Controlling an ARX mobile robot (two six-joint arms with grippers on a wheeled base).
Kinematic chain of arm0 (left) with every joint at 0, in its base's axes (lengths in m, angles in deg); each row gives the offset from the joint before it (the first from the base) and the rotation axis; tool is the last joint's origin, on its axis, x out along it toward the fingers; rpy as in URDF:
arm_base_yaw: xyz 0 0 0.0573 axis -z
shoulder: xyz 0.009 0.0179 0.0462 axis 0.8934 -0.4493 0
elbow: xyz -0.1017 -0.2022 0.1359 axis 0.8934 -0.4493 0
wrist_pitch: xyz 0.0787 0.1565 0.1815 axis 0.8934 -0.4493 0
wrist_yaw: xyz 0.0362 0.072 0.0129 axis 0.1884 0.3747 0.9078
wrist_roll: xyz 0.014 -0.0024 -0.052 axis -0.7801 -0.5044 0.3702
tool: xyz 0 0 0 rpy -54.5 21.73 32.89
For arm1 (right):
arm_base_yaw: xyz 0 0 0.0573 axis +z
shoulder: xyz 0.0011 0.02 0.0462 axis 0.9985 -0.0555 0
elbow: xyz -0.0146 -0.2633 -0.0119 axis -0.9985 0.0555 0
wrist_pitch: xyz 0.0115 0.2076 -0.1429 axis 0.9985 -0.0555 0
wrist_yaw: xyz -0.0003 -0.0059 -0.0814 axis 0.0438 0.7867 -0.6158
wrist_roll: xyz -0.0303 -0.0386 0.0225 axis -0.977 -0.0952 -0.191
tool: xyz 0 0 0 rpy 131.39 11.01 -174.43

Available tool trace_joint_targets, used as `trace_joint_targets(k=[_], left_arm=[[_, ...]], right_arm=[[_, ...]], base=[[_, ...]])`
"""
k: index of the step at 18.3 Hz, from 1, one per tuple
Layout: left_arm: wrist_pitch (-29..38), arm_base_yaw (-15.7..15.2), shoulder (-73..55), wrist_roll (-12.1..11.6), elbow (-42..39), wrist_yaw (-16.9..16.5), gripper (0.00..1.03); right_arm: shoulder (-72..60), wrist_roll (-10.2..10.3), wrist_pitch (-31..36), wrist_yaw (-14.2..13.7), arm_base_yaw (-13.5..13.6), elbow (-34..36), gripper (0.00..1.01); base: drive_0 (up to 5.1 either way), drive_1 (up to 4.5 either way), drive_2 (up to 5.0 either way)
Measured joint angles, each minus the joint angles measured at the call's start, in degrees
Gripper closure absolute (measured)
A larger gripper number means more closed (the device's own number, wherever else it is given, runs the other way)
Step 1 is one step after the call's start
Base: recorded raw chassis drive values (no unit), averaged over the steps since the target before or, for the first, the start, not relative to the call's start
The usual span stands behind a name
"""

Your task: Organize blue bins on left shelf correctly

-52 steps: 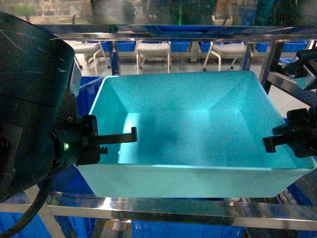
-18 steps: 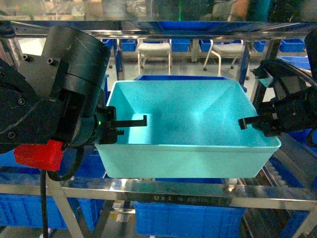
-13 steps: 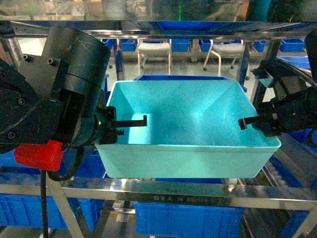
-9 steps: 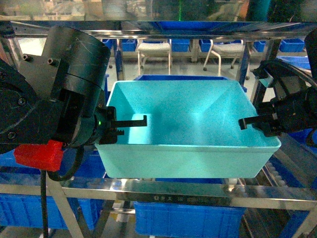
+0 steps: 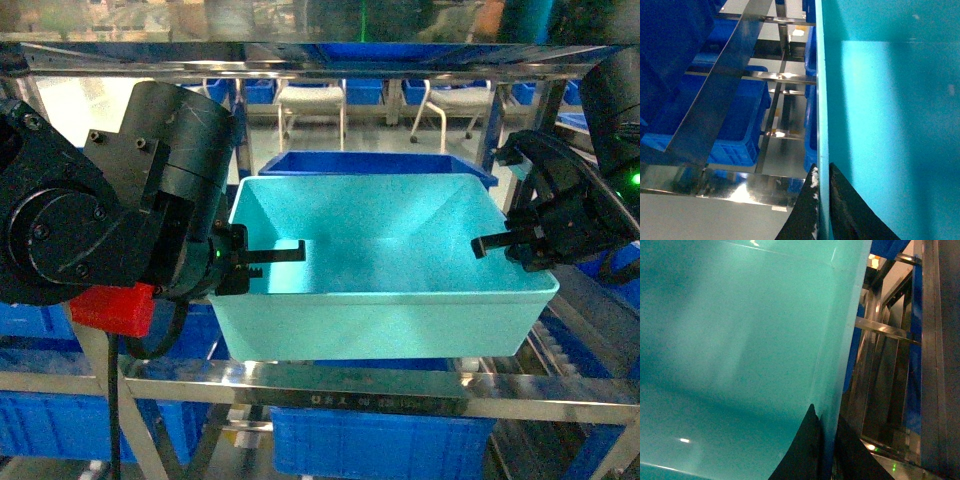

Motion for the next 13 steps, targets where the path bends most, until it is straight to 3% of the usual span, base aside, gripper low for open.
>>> trace_joint_targets(k=[13], left_arm=[[-4.57, 0.68, -10.60, 0.04, 11.17, -1.75, 1.01]], right_arm=[[-8.26, -1.38, -4.70, -3.23, -1.51, -7.32, 0.98]], base=[[0.0, 0.00, 0.0]])
